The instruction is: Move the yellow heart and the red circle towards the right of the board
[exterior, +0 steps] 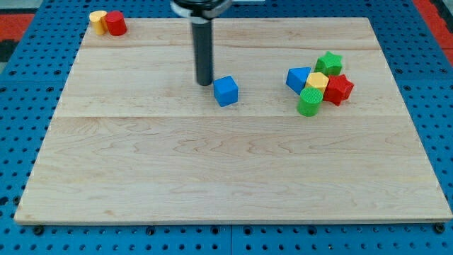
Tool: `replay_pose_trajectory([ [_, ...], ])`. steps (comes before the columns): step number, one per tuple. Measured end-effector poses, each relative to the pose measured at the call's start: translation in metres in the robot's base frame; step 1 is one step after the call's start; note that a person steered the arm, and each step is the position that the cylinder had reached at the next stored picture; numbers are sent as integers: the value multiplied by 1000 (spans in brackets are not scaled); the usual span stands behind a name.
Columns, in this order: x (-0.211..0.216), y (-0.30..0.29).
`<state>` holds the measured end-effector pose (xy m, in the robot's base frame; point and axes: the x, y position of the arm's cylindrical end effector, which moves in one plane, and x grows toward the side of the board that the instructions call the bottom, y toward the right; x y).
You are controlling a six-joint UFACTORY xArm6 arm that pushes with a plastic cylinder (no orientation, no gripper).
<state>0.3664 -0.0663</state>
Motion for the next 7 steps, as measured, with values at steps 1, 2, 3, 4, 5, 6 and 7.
replay_pose_trajectory([
  [1,28,46],
  [2,28,142],
  [3,28,111],
  [4,8,-7],
  [5,-58,-77],
  [6,-93,-178],
  [7,-148,-237],
])
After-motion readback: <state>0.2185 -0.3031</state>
